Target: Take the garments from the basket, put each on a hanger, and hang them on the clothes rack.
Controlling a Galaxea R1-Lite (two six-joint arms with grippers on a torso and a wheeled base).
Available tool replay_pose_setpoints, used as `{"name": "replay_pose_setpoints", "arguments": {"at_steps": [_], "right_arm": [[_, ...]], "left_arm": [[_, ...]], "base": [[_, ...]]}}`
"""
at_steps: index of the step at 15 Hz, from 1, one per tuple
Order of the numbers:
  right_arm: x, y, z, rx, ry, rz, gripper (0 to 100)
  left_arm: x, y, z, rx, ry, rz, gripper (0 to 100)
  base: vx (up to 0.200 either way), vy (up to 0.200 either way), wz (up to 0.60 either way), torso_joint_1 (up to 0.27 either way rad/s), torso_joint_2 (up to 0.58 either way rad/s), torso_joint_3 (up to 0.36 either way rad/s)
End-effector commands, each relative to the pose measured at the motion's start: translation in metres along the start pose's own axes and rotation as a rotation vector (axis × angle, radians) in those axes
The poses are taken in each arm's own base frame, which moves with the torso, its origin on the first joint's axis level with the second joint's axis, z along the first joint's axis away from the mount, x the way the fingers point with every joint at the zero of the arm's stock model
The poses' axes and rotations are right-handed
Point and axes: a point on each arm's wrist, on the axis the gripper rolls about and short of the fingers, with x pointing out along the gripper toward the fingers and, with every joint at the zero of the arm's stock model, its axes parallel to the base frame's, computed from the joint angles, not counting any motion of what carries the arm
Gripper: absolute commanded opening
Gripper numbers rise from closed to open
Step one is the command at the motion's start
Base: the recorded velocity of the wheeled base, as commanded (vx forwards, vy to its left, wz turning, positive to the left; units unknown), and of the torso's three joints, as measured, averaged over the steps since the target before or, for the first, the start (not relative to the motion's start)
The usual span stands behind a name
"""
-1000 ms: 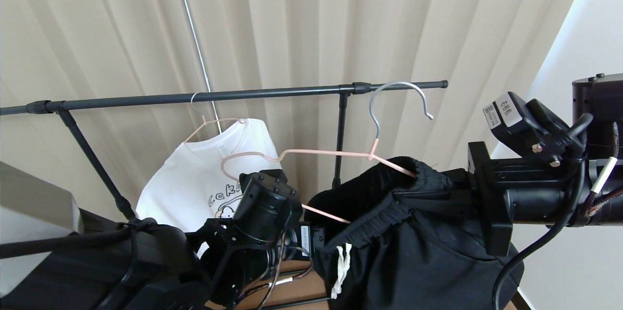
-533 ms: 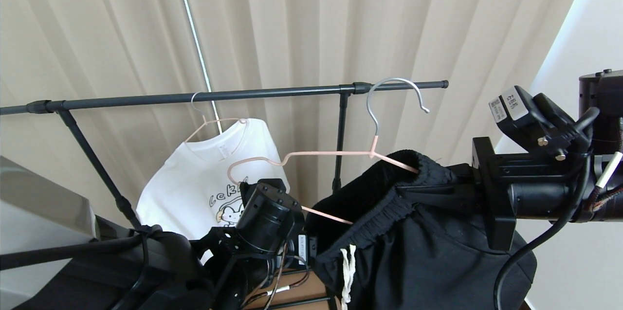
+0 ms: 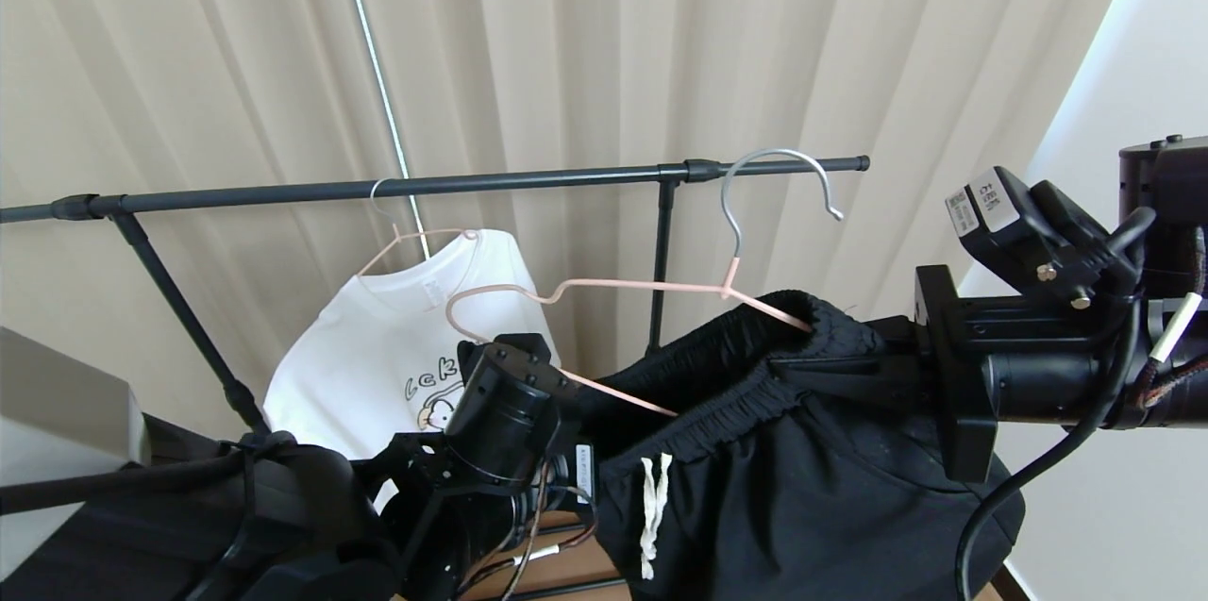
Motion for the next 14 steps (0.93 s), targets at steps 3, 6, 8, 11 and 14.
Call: {"name": "replay_pose_setpoints", "arguments": {"at_steps": [3, 6, 8, 11, 14], "right_arm": [[0.002, -0.001, -0.002, 0.005, 0.006, 0.003, 0], [0.003, -0.002, -0.003, 0.010, 0.012, 0.004, 0], [0.004, -0.003, -0.004, 0.014, 0.016, 0.001, 0], [0.003, -0.006, -0.004, 0.017, 0.016, -0.009, 0], [0.004, -0.008, -0.006, 0.021, 0.022, -0.016, 0]], "left_arm": [[-0.020, 0.002, 0.014, -0.008, -0.065, -0.019, 0], [-0.029, 0.004, 0.018, 0.002, -0.088, -0.020, 0], [-0.034, 0.006, 0.021, -0.003, -0.103, -0.021, 0], [-0.040, 0.013, 0.029, -0.023, -0.134, -0.011, 0], [-0.046, 0.019, 0.036, -0.022, -0.163, -0.006, 0]], "base": [[0.000, 0.000, 0.00, 0.000, 0.00, 0.000], [0.000, 0.000, 0.00, 0.000, 0.00, 0.000], [0.000, 0.000, 0.00, 0.000, 0.00, 0.000], [0.000, 0.000, 0.00, 0.000, 0.00, 0.000], [0.000, 0.000, 0.00, 0.000, 0.00, 0.000]]}}
